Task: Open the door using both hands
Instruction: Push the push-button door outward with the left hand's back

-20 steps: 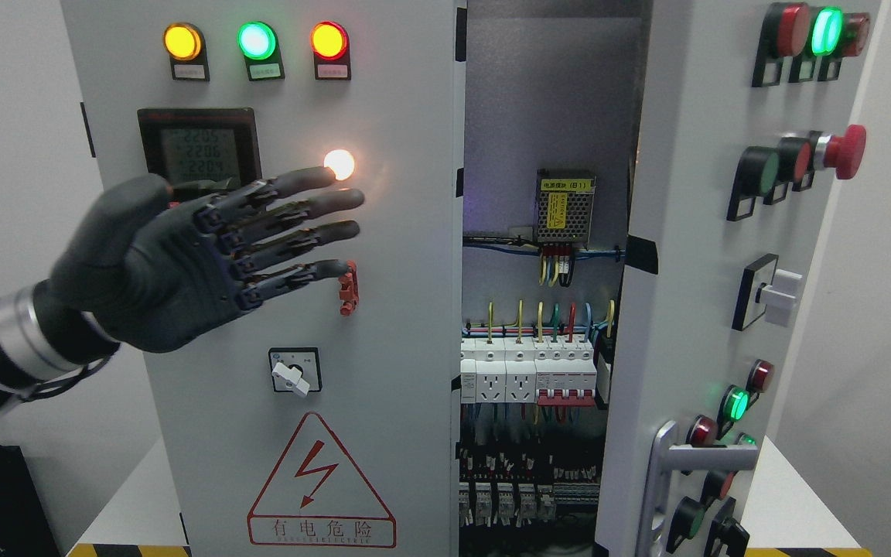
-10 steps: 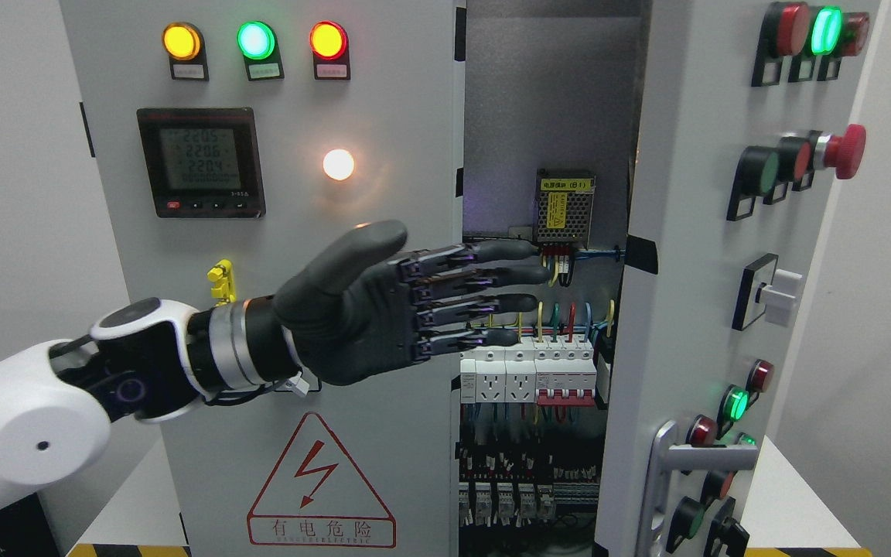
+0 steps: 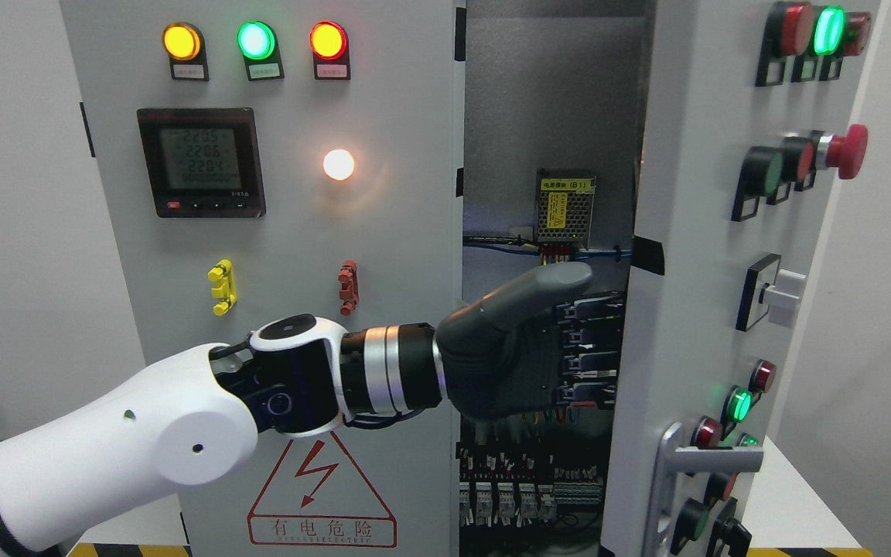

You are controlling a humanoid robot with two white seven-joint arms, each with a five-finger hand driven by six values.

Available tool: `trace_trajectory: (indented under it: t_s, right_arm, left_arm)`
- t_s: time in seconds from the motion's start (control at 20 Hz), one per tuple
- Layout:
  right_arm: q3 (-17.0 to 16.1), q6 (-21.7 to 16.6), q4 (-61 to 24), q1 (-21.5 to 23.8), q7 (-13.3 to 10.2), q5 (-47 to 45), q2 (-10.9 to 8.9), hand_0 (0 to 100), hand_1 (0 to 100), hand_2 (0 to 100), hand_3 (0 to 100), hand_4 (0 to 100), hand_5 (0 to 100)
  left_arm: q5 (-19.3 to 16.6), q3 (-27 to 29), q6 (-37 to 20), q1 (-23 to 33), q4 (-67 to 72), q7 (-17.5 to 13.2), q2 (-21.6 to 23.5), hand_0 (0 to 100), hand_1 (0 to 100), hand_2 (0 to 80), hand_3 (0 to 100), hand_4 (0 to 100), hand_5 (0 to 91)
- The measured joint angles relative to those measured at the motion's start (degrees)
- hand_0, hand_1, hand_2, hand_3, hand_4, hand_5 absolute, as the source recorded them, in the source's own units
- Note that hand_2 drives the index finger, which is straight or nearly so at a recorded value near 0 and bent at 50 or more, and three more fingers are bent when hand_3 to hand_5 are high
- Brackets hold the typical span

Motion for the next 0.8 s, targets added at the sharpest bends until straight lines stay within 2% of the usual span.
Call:
trace_trajectory:
  t_s: [0.15, 0.55, 0.8]
  right_arm:
    - [0.0, 0.0, 0.0, 0.0, -0.04, 0.01, 0.0, 12, 39, 0, 0, 0, 0]
    - [0.0, -0.04, 0.01, 0.0, 0.19, 0.01, -0.01, 12, 39, 0, 0, 0, 0]
    - [0.0, -0.04, 0.01, 0.0, 0.24, 0.01, -0.01, 12, 39, 0, 0, 0, 0]
  left_arm:
    - [-0.13, 0.04, 0.0, -0.18, 0.34, 1.07, -2.7, 12, 39, 0.0, 0, 0, 0.0]
    - [-0.81, 0.24, 0.11, -3.14, 1.24, 7.2, -10.81, 12, 39, 0.0, 0, 0, 0.0]
    - [-1.54, 0.29, 0.15, -5.44, 2.65, 9.39, -16.46, 12, 39, 0.0, 0, 0, 0.0]
